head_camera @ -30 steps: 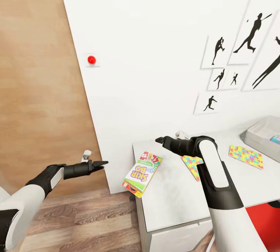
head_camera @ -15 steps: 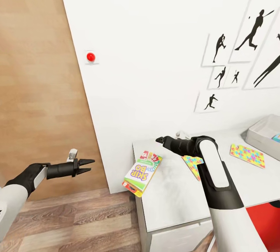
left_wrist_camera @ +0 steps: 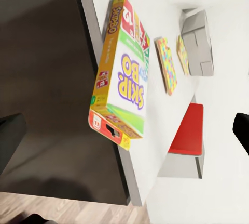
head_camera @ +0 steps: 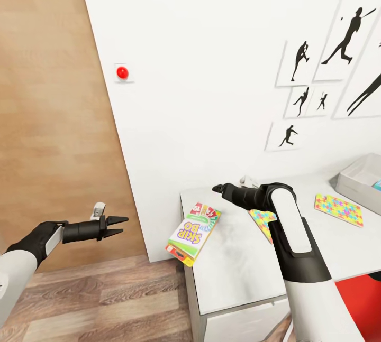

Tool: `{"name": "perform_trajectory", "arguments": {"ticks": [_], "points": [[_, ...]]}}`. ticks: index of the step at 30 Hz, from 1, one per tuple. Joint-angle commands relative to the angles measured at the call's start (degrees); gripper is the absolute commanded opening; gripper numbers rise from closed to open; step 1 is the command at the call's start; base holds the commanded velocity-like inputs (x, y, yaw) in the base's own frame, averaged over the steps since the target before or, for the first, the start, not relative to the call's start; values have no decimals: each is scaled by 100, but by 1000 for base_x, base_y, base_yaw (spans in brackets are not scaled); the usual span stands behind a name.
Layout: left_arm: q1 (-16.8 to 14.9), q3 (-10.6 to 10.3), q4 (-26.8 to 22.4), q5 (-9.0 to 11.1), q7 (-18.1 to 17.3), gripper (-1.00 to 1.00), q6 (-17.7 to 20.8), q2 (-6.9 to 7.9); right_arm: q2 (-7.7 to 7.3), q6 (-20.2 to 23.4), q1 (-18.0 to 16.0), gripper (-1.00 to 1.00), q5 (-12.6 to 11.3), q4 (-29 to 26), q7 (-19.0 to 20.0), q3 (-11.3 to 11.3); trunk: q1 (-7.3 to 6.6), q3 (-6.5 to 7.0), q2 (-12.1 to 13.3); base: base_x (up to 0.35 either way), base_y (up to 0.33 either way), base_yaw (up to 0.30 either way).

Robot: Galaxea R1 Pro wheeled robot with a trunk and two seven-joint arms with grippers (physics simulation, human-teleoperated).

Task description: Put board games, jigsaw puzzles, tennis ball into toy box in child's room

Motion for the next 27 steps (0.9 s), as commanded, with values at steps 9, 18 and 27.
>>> {"name": "perform_trajectory", "arguments": {"ticks": [9,18,27], "points": [[-4,22,0,-6,9,100,171,-15,8,12,-260,100,-65,-5,-66,1,199,-169,-368,0,0,0],[-1,31,4,-3,51,100,95,-57,5,30,-300,100,-80,-5,-58,39,397,-331,-729,0,0,0],[32,31,220,18,92,100,-536,-516,-57,50,-298,100,-427,-5,-50,29,594,-493,-1090,0,0,0]]}}
